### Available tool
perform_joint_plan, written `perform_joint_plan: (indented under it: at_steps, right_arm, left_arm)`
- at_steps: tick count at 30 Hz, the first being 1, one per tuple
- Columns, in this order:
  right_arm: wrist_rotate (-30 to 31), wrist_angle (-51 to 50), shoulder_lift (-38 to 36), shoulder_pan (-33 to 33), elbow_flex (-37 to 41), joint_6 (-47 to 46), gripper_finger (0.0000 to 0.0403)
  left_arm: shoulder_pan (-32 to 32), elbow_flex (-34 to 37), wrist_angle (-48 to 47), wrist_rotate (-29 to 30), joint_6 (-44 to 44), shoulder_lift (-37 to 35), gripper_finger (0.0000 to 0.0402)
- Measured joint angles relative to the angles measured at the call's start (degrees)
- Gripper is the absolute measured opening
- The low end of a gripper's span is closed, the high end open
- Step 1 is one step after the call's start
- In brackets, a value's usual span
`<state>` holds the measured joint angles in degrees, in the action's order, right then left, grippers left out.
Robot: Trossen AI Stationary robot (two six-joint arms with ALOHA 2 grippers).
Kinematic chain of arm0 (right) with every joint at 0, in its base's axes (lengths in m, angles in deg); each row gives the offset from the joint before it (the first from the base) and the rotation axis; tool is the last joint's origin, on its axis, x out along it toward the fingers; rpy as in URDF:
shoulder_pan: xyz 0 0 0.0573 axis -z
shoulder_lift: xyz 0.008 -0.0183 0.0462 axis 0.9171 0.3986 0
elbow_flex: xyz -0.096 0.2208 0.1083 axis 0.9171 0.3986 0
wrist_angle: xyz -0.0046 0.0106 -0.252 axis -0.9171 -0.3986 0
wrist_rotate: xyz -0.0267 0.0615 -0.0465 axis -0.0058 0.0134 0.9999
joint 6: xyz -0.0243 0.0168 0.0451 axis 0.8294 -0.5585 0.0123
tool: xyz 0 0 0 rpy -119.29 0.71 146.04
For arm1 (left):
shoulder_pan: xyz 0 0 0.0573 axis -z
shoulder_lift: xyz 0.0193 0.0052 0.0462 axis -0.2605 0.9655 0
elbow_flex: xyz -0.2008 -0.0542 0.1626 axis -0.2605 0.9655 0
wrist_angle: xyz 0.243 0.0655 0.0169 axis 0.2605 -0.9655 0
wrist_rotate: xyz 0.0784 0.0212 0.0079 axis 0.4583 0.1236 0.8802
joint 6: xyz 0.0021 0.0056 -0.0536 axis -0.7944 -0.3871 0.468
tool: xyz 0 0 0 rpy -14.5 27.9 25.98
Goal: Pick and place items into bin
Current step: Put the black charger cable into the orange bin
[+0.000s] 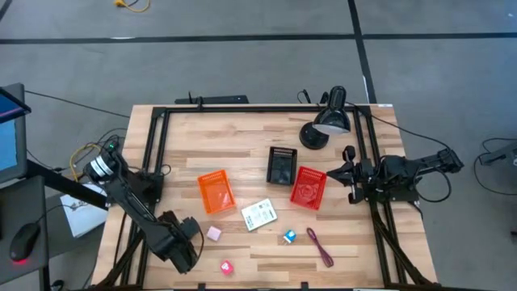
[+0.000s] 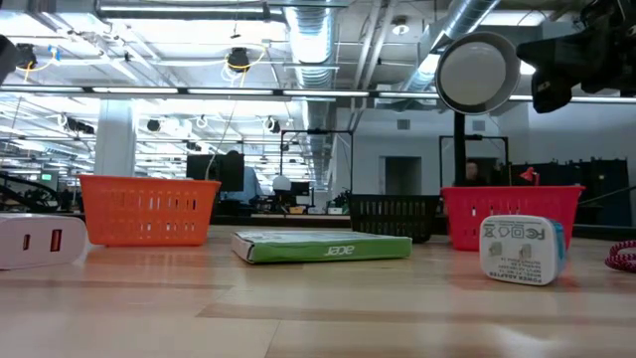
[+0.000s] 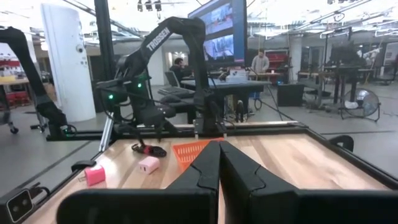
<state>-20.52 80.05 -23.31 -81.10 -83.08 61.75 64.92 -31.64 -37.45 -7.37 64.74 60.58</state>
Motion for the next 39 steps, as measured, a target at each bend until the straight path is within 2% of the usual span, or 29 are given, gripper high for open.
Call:
perform_joint_plan:
  at_steps: [6, 10, 13, 17, 21, 23, 27, 30, 33, 36, 39]
  right_arm:
    - [0.0, -0.2, 0.0, 0.0, 0.0, 0.0, 0.0001]
    - [0.0, -0.2, 0.0, 0.0, 0.0, 0.0, 0.0001]
    - [0.0, -0.2, 0.0, 0.0, -0.1, 0.0, 0.0001]
    - [0.0, -0.2, 0.0, 0.0, -0.1, 0.0, 0.0001]
    - [0.0, -0.2, 0.0, 0.0, -0.1, 0.0, 0.0001]
    - [0.0, -0.5, 0.0, 0.0, -0.1, 0.0, 0.0001]
    - [0.0, -2.5, 0.0, 0.0, -0.1, -0.1, 0.0001]
    - [0.0, -3.9, 0.0, 0.0, -0.1, -0.4, 0.0001]
    - [0.0, -4.2, 0.0, 0.0, -0.1, -1.5, 0.0001]
    - [0.0, -4.2, 0.0, 0.0, -0.1, -1.5, 0.0001]
    - [0.0, -4.0, 0.0, 0.0, -0.1, -1.2, 0.0001]
  left_arm:
    - [0.2, 1.3, 2.4, -2.9, 0.4, 2.7, 0.0240]
    - [0.5, 3.8, 7.0, -2.0, 0.0, 2.6, 0.0240]
    - [0.5, 4.1, 6.3, -0.7, -0.7, 2.7, 0.0231]
    - [1.2, 4.1, 6.6, 2.1, -8.9, 2.5, 0.0184]
    - [0.7, 4.1, 5.1, 3.4, -9.8, 1.7, 0.0104]
    - [0.7, 4.5, 3.7, 7.2, -9.9, 0.8, 0.0072]
    - [0.5, 0.7, -1.9, 13.3, -12.1, -3.0, 0.0072]
    - [0.4, -3.9, -14.9, 17.2, -11.3, -6.3, 0.0072]
    - [0.0, -8.8, -22.3, 27.3, -9.3, -10.6, 0.0072]
    - [-3.2, -9.6, -22.8, 35.7, -4.3, -14.6, 0.0072]
    - [-8.0, -9.1, -16.9, 41.6, -0.8, -17.3, 0.0075]
